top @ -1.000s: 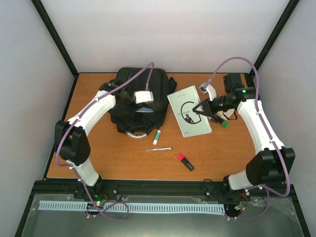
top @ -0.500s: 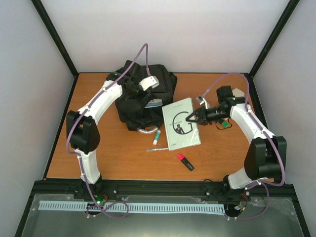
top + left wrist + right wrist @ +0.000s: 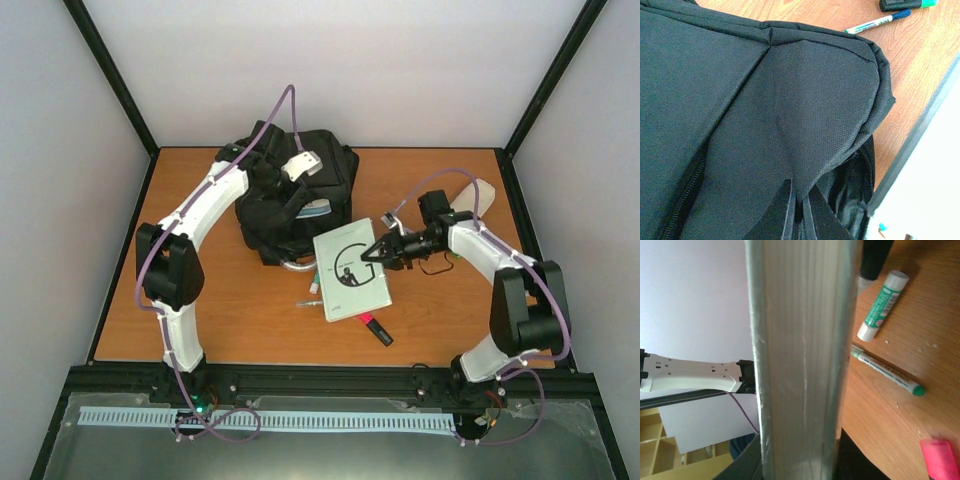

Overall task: Pack the student bag
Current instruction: Place the book in the student bag.

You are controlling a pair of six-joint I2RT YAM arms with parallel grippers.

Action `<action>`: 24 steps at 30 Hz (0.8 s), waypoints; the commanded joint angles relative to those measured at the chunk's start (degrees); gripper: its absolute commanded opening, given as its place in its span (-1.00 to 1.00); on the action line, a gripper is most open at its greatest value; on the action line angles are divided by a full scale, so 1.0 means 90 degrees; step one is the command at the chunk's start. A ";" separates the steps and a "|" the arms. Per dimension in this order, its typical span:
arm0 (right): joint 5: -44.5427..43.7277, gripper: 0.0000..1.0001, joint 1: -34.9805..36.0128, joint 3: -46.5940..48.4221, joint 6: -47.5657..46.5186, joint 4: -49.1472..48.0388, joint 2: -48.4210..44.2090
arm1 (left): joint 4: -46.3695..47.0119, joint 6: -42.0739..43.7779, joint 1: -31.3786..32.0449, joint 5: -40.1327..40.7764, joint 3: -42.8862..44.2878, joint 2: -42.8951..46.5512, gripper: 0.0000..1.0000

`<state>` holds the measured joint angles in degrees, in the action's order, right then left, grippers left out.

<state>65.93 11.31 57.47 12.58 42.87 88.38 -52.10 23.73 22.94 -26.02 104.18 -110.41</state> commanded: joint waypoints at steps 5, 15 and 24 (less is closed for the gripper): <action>0.1161 -0.94 0.0237 0.0940 0.0434 -0.0934 0.1102 | -0.0259 0.0107 0.0020 -0.0249 0.0704 0.0120 -0.98; 0.1345 -0.94 0.0598 0.2042 0.1366 -0.1701 0.2430 | -0.0329 0.0026 0.0020 -0.0291 0.0650 0.0226 -0.98; 0.1226 -0.94 0.0645 0.2545 0.2287 -0.2397 0.3049 | -0.0363 0.0085 0.0020 -0.0347 0.0641 0.0256 -0.98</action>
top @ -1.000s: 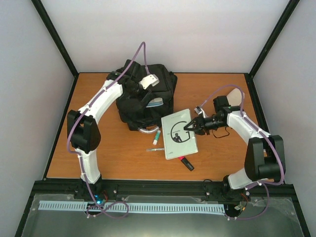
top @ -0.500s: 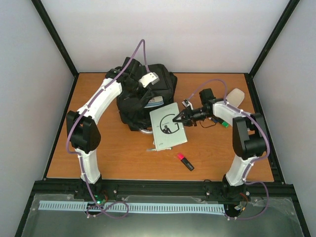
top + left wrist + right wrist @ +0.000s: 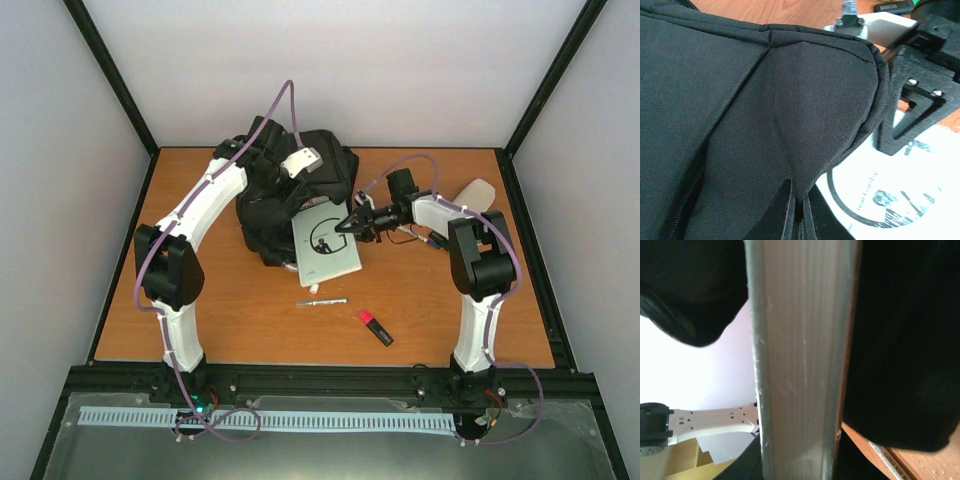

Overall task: Pack the student bag
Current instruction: Place the book in the student bag.

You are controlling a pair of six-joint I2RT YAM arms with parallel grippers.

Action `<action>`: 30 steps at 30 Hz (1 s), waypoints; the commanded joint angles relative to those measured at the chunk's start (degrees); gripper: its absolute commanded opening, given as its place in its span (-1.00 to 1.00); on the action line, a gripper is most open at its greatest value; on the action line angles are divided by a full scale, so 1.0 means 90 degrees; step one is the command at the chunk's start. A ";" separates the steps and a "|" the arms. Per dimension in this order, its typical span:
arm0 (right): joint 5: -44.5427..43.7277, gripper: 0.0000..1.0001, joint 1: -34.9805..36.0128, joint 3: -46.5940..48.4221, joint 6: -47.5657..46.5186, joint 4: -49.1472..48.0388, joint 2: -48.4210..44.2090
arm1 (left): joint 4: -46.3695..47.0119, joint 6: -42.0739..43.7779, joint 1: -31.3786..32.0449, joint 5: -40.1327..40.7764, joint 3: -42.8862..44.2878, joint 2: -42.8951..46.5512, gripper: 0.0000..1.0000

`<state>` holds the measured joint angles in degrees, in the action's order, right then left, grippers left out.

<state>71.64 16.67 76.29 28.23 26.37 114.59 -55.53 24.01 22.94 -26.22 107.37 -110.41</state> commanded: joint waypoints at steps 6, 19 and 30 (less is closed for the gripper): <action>0.0487 -0.94 0.0169 0.0868 0.0956 -0.0994 0.0521 | -0.0048 0.0108 0.0020 -0.0388 0.0221 0.0309 -0.99; -0.1609 0.33 0.0258 0.1227 -0.1349 0.0974 0.0228 | -0.0075 0.0184 0.0020 -0.0357 0.0209 0.0343 -0.98; -0.2834 0.69 0.0265 0.0743 -0.2965 0.1798 -0.0946 | -0.0064 0.0159 0.0019 -0.0378 0.0199 0.0392 -0.98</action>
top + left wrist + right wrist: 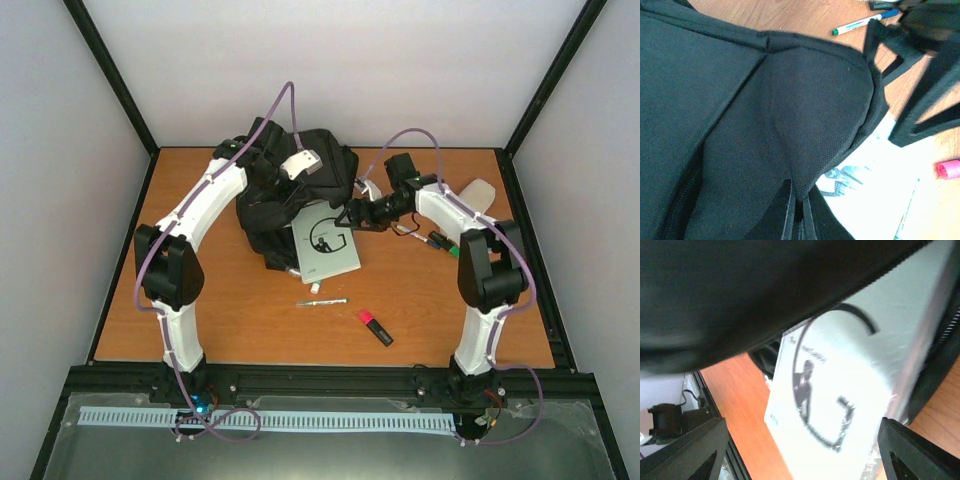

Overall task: Pack the student bag
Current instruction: Place the book in the student bag.

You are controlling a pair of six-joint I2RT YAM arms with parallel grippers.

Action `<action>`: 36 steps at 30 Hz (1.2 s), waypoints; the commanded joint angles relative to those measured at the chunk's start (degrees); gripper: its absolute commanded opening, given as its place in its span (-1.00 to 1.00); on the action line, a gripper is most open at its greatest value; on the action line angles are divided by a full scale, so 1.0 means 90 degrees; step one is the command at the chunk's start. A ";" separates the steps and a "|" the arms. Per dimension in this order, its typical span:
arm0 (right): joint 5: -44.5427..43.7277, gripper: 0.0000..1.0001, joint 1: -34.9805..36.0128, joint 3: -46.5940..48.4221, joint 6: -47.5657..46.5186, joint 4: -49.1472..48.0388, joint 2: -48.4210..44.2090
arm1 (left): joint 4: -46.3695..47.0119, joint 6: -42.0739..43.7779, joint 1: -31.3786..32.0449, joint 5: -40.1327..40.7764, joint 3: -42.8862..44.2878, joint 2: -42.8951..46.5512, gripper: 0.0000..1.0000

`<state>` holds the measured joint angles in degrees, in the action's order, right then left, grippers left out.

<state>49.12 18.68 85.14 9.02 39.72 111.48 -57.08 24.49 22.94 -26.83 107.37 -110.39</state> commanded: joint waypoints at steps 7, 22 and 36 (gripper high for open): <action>-0.0982 0.67 0.0017 -0.0533 -0.1967 0.0827 -0.1527 | 0.0082 0.0090 0.0020 -0.0442 0.0259 0.0355 -0.98; -0.3666 0.36 0.1246 -0.2838 -0.7672 -0.0022 -0.3801 | 0.0114 -0.0237 0.0020 -0.0810 0.0356 0.0253 -0.98; -0.4642 0.24 0.2408 -0.3357 -0.8581 -0.1301 -0.3161 | 0.0050 -0.0159 0.0020 -0.0816 0.0355 0.0288 -0.98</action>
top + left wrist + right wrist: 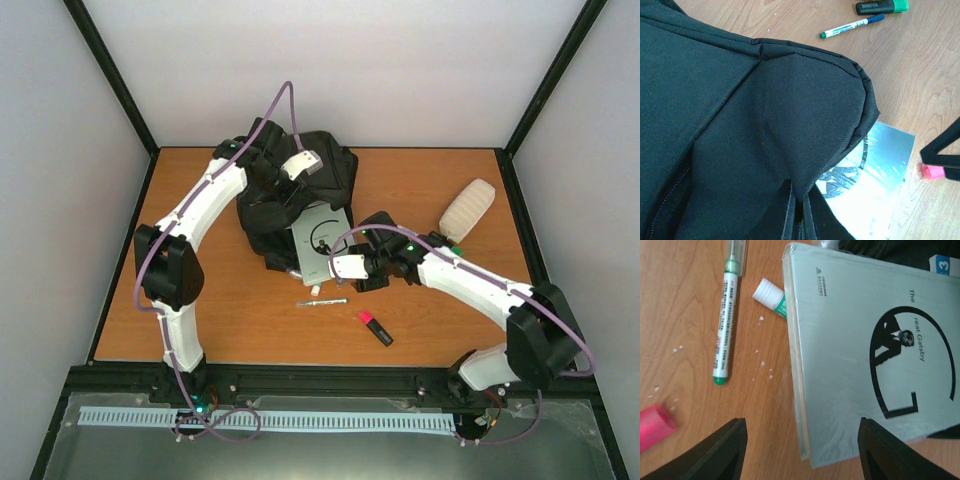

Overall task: Pack the student bag
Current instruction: Place the book in the student bag.

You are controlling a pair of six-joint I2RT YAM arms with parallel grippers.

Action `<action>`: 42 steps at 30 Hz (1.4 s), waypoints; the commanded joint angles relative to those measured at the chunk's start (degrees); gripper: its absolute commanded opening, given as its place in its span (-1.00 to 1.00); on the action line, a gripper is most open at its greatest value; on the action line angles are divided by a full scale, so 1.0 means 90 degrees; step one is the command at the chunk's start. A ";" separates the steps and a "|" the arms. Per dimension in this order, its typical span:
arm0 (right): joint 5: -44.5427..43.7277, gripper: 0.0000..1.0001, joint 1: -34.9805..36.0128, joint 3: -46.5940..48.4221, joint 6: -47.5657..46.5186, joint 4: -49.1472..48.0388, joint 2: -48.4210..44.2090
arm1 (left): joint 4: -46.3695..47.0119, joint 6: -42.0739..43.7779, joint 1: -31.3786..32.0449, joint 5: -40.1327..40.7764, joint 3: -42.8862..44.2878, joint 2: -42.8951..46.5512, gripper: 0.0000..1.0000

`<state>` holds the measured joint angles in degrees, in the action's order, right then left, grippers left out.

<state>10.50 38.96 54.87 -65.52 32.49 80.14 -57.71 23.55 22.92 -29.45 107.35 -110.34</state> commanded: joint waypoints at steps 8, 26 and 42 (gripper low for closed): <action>-0.0641 -0.02 0.0209 0.0248 -0.0260 -0.1002 0.1004 | 0.0095 -0.0012 0.0027 -0.0545 0.0338 0.0306 -0.98; -0.1177 -0.37 0.0241 0.2044 0.0501 -0.1418 0.2816 | 0.0031 0.0046 0.0021 -0.0670 0.0205 0.0346 -0.98; -0.0593 -0.15 0.0892 0.2384 0.0344 -0.1095 0.3022 | -0.0052 0.0143 0.0022 -0.0669 0.0079 0.0495 -0.99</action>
<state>6.63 46.13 73.89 -62.72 24.62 104.47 -58.39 23.70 22.87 -30.70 107.18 -110.30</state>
